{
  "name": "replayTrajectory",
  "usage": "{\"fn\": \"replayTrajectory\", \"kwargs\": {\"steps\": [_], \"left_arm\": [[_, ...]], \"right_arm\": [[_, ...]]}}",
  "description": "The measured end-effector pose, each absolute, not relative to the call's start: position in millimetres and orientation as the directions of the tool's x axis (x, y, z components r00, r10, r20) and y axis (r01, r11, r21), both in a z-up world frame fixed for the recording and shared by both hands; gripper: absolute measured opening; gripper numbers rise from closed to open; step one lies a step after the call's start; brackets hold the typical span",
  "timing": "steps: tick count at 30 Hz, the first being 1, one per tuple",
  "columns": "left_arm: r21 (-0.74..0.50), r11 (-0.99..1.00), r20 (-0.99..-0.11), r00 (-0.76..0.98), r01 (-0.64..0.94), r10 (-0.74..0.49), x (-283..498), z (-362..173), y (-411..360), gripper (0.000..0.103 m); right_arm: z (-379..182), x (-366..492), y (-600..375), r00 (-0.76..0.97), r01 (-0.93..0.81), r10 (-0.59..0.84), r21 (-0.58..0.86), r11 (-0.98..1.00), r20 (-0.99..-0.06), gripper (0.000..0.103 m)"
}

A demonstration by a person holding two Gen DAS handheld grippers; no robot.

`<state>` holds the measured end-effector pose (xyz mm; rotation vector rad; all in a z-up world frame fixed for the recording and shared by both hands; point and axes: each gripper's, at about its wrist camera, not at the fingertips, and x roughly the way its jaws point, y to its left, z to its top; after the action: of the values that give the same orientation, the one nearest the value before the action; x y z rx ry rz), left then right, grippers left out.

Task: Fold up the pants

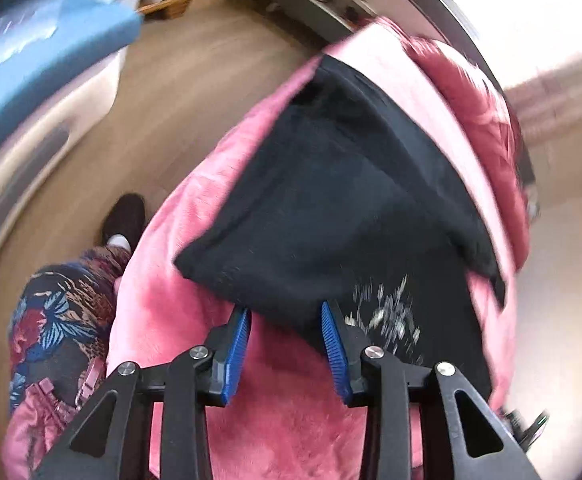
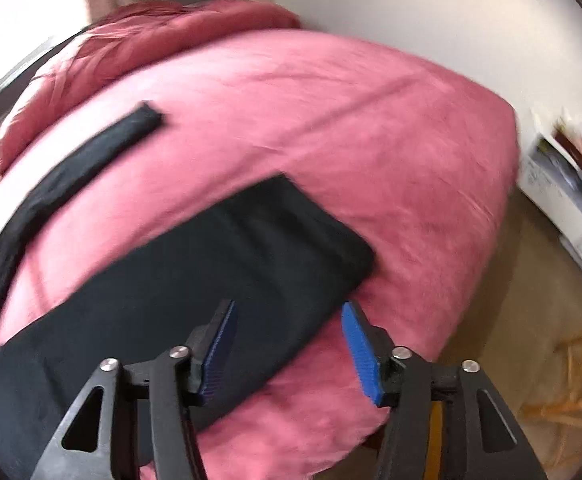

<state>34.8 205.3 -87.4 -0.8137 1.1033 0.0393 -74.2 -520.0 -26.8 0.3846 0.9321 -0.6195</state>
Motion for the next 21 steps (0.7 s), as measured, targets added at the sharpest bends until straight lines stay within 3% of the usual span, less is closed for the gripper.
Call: {"fn": "replayTrajectory", "kwargs": {"steps": [4,7,9,11,17,21], "left_arm": [[-0.555,0.707,-0.804,0.501,-0.438,-0.321,35.0,-91.4,214.6,0.037],[-0.520,0.720,-0.823,0.494,-0.459,-0.279,35.4,-92.7,219.4,0.037],[-0.455,0.766,-0.849,0.480,-0.455,-0.219,36.0,-89.3,219.1,0.029],[-0.347,0.828,-0.882,0.454,-0.441,-0.128,31.1,-85.3,216.9,0.028],[-0.086,0.916,-0.905,0.416,-0.392,0.093,40.4,-71.1,217.1,0.026],[-0.134,0.930,-0.866,0.496,-0.343,0.058,63.9,-35.6,233.4,0.031]], "right_arm": [[-24.3,-38.8,-447.7,0.529,0.451,-0.184,0.091,0.888,-0.828,0.060],[-33.8,-11.4,-385.1,0.551,0.265,-0.001,0.174,0.948,-0.834,0.060],[-43.9,3.7,-346.4,0.532,0.167,0.092,0.211,0.963,-0.842,0.060],[-55.1,16.5,-311.9,0.503,0.093,0.147,0.223,0.970,-0.851,0.060],[-88.4,29.2,-261.4,0.400,0.011,0.194,0.216,0.976,-0.896,0.060],[-88.3,27.9,-252.6,0.408,0.003,0.196,0.216,0.976,-0.892,0.064]]}}
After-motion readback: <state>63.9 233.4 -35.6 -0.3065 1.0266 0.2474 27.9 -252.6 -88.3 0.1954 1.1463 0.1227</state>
